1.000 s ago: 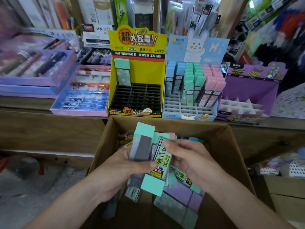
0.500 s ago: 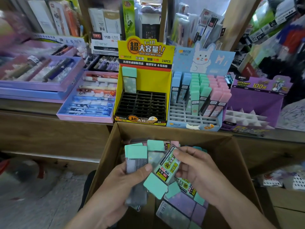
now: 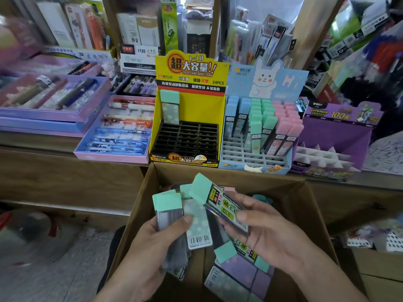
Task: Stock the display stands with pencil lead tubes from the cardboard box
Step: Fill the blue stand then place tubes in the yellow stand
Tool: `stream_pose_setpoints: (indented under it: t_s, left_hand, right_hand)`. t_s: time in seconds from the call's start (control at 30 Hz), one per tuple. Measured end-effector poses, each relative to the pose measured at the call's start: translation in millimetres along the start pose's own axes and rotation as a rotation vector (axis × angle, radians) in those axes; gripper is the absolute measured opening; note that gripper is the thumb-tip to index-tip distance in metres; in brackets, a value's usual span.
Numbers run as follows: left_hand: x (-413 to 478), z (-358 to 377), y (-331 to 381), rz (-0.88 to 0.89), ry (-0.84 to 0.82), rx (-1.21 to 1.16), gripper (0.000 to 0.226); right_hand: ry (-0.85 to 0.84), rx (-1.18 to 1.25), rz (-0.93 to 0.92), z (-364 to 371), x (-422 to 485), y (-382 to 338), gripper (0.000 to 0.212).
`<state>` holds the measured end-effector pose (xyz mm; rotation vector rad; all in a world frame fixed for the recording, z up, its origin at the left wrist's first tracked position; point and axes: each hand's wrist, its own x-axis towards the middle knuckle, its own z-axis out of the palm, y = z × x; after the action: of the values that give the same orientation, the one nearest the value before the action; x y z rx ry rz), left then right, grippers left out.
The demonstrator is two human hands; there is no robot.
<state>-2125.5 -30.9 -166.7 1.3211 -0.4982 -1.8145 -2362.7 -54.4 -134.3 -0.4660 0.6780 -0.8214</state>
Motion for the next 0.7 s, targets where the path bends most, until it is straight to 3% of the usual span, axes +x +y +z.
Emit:
stream_pose_setpoints:
  t_s: [0.1, 0.23, 0.43, 0.57, 0.7]
  left_hand:
    - [-2.1, 1.4, 1.4, 0.032, 0.011, 0.009, 0.041]
    - [-4.1, 2.2, 2.1, 0.076, 0.03, 0.018, 0.038]
    - [-4.0, 3.5, 0.6, 0.125, 0.029, 0.016, 0.032]
    - [-4.3, 3.9, -0.9, 0.145, 0.032, 0.013, 0.038]
    - [-4.1, 5.1, -0.6, 0.173, 0.022, 0.014, 0.03]
  right_hand:
    - [-0.115, -0.003, 0.022, 4.2, -2.7, 0.2, 0.074]
    - [-0.141, -0.044, -0.015, 8.2, -4.3, 0.4, 0.061]
    - [0.146, -0.285, -0.216, 23.2, -1.4, -9.1, 0.032]
    - [0.311, -0.495, -0.405, 28.6, 3.6, -20.4, 0.034]
    - [0.345, -0.708, -0.509, 39.8, 14.0, -35.7, 0.032]
